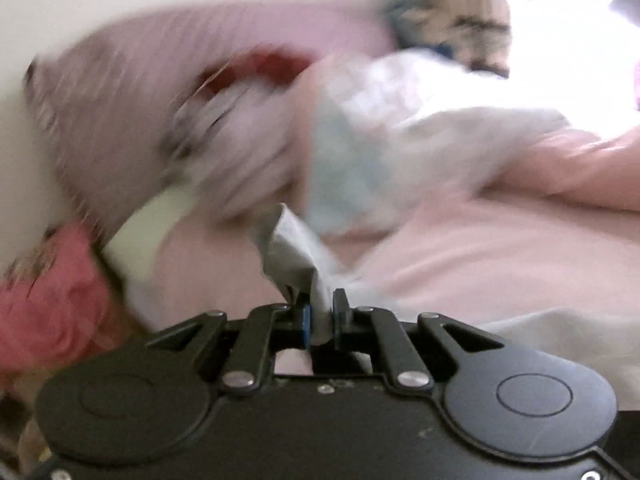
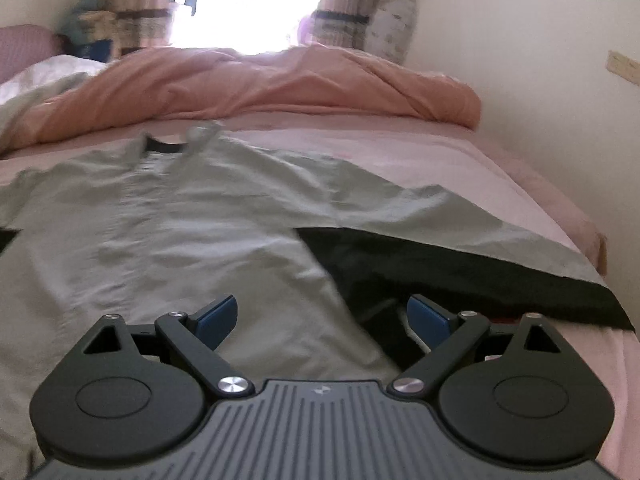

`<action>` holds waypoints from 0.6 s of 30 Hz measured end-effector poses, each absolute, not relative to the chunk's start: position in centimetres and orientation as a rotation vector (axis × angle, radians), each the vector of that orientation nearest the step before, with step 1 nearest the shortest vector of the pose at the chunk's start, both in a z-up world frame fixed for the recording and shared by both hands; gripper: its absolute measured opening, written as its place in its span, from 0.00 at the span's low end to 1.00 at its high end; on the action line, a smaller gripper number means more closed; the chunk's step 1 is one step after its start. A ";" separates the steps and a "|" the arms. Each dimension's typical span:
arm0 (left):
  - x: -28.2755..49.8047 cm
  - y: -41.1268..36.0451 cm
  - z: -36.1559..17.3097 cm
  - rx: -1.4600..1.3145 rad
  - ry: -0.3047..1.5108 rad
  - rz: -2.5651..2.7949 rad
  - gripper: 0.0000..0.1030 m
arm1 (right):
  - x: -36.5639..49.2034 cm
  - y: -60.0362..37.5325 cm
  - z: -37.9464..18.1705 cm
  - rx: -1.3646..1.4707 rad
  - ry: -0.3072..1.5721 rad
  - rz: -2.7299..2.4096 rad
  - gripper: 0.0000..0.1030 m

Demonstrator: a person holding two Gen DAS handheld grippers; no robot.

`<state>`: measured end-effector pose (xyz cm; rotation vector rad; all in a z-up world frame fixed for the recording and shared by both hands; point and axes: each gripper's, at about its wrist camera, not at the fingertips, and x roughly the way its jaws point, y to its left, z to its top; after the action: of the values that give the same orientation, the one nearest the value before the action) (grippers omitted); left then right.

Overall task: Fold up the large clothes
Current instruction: 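Fold the held sleeve across the coat body and open the left gripper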

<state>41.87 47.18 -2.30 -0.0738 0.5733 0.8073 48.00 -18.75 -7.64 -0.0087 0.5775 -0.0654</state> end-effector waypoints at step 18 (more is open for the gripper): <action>57.0 -0.8 -4.1 -0.195 0.567 -0.069 0.05 | 51.5 -26.4 -9.5 0.074 0.673 -0.245 1.00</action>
<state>57.02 -0.78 -4.08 -0.1951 0.5673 -0.0692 51.46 -26.43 -9.47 0.0742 0.6726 -0.2452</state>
